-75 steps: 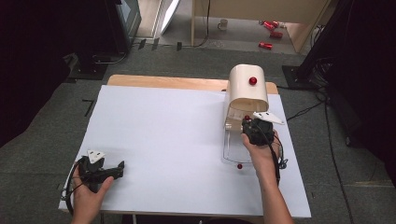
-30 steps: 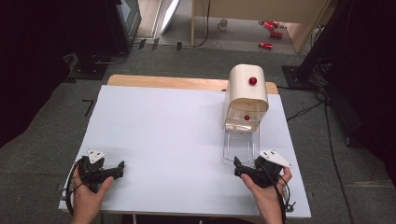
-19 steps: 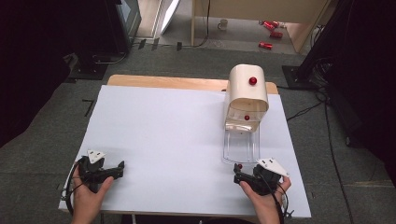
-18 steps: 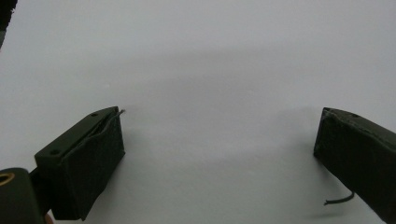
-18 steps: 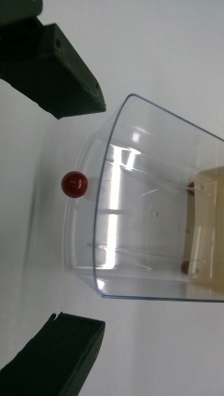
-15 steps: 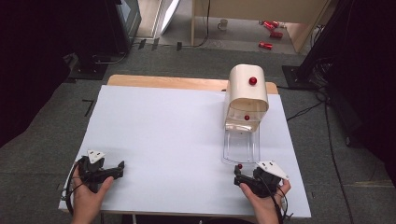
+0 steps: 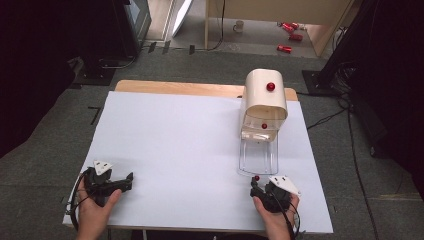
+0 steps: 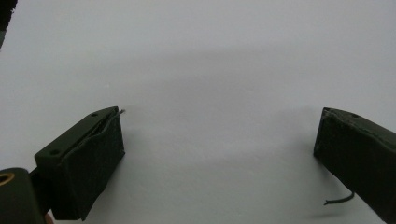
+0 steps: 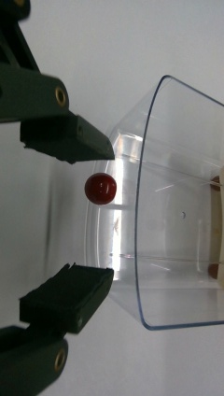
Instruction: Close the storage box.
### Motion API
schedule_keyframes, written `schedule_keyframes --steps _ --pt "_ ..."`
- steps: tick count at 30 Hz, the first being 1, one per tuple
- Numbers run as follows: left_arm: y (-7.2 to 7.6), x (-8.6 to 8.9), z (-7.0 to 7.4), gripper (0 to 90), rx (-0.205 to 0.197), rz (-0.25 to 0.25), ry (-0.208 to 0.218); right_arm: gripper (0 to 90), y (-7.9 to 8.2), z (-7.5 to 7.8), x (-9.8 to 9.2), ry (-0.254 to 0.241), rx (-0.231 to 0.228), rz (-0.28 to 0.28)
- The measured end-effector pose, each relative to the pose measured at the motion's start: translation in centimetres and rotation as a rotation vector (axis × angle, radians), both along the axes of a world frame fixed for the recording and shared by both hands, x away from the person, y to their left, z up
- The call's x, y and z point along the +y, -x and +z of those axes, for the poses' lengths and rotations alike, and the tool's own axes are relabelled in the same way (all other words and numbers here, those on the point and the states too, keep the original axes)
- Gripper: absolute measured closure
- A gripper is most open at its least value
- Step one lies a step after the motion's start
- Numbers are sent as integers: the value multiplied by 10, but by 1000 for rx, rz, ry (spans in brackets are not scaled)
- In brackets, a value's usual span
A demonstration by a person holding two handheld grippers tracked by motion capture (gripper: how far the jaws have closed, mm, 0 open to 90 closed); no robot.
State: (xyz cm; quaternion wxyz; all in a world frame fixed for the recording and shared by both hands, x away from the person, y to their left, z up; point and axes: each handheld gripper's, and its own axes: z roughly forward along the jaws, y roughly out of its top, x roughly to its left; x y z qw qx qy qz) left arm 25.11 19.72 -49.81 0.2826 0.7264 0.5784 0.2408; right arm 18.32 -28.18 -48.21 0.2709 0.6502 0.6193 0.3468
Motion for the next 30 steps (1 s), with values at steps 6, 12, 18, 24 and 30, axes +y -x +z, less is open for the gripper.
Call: schedule_keyframes --steps 6,12,18,24,30 --pt "0 0 0 16 0 0 0 532 -1 -5 -1 -23 4 -2" --pt "0 0 0 16 0 0 0 642 -2 -7 0 -40 4 6" --pt "0 0 0 16 0 0 0 722 -3 -9 -3 -46 3 2" --pt "0 0 0 16 0 0 0 751 -3 -9 -4 -43 1 13" --pt "0 0 0 16 0 0 0 754 -4 -8 -4 -44 2 11"
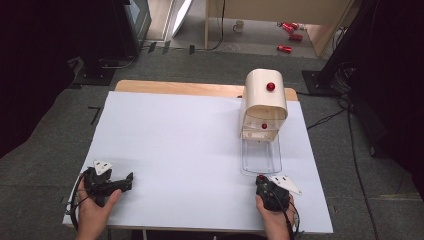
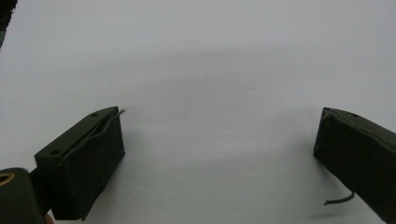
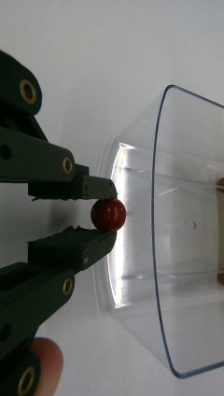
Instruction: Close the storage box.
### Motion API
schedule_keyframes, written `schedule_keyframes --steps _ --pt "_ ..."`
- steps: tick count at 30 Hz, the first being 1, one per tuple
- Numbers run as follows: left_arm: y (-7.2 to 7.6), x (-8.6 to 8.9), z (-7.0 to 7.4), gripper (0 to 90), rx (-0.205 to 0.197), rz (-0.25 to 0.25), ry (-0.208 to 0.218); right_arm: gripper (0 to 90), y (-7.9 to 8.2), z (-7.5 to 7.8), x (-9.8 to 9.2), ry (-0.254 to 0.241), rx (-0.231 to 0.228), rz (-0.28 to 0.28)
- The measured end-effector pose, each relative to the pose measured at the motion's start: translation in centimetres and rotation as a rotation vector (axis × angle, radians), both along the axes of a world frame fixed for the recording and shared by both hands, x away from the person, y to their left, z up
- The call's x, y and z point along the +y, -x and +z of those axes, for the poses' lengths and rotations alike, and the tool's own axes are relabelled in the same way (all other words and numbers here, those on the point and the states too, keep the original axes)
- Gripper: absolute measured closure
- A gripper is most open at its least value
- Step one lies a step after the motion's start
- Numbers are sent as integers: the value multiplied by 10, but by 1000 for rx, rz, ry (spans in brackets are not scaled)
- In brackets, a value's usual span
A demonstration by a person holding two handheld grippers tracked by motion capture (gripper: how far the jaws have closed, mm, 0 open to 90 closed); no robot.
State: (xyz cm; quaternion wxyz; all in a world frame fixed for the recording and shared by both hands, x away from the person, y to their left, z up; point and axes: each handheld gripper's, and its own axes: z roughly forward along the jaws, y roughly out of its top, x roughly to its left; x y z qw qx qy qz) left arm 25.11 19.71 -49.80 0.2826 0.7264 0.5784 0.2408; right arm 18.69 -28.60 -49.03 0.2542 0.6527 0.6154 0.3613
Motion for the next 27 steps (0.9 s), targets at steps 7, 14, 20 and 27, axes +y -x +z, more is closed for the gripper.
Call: schedule_keyframes --steps 7,14,20,27 --pt "0 0 0 15 0 0 0 755 1 7 -1 5 -16 3" --pt "0 0 0 16 0 0 0 755 -1 13 -3 10 -29 8" --pt "0 0 0 16 0 0 0 756 -5 19 -4 18 -35 10" --pt "0 0 0 16 0 0 0 756 -10 25 -3 26 -46 22"
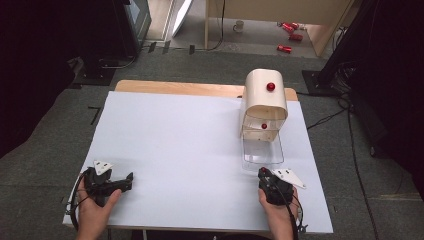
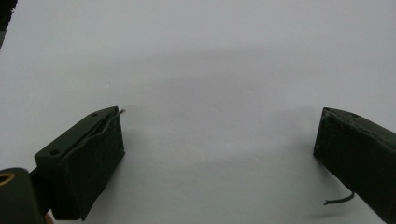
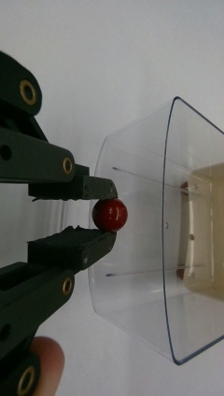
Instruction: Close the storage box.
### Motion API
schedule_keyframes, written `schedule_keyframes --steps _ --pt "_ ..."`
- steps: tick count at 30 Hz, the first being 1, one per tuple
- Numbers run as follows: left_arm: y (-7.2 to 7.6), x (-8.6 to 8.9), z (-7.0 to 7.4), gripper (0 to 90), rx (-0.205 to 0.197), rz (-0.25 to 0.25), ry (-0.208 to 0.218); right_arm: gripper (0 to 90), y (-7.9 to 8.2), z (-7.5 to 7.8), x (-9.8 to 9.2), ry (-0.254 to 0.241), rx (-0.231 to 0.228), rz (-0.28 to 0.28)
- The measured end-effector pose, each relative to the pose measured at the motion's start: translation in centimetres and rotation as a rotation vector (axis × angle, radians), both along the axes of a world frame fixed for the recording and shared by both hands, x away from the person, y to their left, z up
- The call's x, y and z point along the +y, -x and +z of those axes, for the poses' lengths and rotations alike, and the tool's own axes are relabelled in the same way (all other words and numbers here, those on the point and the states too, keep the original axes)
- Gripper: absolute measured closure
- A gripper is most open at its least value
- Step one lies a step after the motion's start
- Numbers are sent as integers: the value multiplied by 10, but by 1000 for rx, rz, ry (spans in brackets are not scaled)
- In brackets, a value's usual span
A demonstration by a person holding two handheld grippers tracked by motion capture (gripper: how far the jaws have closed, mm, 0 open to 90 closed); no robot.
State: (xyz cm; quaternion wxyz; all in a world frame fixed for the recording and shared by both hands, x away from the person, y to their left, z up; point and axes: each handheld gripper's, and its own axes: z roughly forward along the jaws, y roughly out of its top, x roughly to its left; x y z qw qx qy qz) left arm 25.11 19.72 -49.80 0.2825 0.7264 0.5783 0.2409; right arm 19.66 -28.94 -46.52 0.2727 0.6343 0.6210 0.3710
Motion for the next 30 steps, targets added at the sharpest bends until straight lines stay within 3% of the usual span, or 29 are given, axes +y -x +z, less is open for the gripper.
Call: schedule_keyframes --steps 30 --pt "0 0 0 16 0 0 0 756 -40 14 2 16 -16 0"
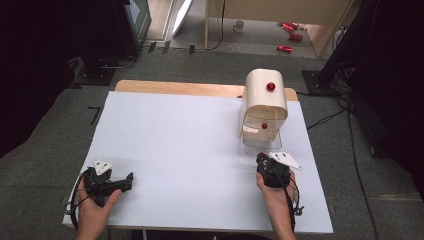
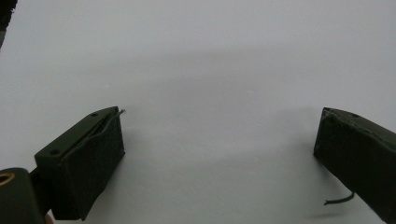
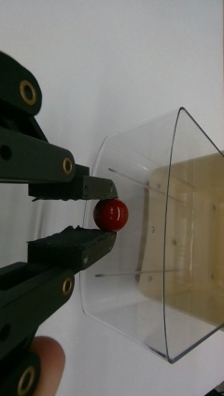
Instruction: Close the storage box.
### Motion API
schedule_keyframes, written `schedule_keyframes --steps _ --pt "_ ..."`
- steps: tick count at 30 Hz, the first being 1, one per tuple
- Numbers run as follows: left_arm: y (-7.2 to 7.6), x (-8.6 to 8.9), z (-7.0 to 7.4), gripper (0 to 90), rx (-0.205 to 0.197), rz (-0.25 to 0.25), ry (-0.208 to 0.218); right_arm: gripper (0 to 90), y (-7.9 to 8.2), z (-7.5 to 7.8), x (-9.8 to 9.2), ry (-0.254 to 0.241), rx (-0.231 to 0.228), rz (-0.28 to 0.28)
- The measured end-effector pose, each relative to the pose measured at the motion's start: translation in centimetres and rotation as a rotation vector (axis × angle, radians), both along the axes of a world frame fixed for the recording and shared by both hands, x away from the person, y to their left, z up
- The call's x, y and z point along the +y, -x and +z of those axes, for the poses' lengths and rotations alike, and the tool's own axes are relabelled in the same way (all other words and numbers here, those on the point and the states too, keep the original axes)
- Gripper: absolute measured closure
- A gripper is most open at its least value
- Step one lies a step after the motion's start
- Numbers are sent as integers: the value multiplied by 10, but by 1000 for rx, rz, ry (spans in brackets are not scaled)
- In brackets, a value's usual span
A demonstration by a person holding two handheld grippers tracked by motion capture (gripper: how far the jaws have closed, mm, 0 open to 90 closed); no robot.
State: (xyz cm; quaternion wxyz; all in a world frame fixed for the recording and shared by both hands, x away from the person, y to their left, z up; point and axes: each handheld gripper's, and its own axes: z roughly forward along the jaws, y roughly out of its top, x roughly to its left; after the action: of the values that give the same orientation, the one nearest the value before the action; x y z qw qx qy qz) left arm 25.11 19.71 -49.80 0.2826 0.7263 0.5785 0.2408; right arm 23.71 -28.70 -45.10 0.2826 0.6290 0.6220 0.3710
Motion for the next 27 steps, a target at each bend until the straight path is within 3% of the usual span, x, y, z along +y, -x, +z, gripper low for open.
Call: schedule_keyframes --steps 27 --pt "0 0 0 16 0 0 0 756 -33 -1 -2 19 9 -12"
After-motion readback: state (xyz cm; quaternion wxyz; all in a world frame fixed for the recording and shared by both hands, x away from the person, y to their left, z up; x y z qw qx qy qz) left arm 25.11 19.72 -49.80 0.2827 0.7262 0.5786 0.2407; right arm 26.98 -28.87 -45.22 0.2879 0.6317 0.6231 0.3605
